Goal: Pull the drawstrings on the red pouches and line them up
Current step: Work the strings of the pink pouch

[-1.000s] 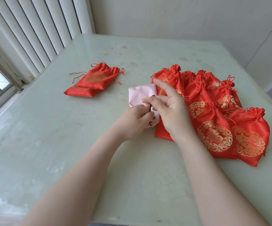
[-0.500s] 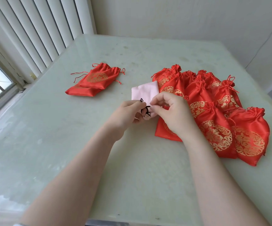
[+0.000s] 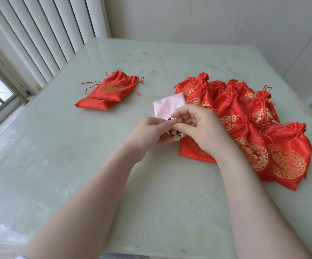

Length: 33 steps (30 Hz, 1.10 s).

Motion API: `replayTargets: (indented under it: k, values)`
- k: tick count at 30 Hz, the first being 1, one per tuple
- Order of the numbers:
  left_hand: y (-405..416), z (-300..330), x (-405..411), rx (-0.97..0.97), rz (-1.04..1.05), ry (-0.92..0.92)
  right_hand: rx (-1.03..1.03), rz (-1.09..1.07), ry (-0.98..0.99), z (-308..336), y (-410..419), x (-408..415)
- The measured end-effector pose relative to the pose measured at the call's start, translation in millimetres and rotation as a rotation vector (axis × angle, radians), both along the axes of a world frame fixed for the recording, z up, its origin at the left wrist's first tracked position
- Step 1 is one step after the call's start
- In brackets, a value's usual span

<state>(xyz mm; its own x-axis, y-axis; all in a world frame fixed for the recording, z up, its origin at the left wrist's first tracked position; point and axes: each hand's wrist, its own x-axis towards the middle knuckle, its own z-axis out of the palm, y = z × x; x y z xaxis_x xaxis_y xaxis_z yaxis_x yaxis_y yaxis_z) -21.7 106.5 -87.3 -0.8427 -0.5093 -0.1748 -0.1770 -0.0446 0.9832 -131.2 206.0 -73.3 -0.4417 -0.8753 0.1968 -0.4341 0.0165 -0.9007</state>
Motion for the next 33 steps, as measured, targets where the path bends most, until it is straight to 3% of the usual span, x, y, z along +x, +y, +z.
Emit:
replayTargets:
  k: [5,12,19,24,27,30,33]
  values:
    - [0,3,3,0.016,-0.062,0.022,0.008,-0.014,-0.123,-1,1,-3]
    - [-2,2,2,-0.176,0.024,0.005,0.011,0.031,-0.144,-3,0,-3]
    - [-1,1,2,-0.364,0.073,0.020,-0.022,-0.140,0.105,-5,-2,0]
    - [0,-3,-1,-0.672,0.164,0.052,-0.115,-0.270,0.553,-9,-10,6]
    - [-1,-3,-1,-0.760,0.200,0.073,-0.054,-0.300,0.690,-10,-12,9]
    - [-2,-4,-1,-0.814,0.236,0.056,0.068,-0.275,0.636,-11,-12,12]
    - [-3,-5,-2,-0.863,0.257,0.045,0.161,-0.196,0.393,-10,-11,15]
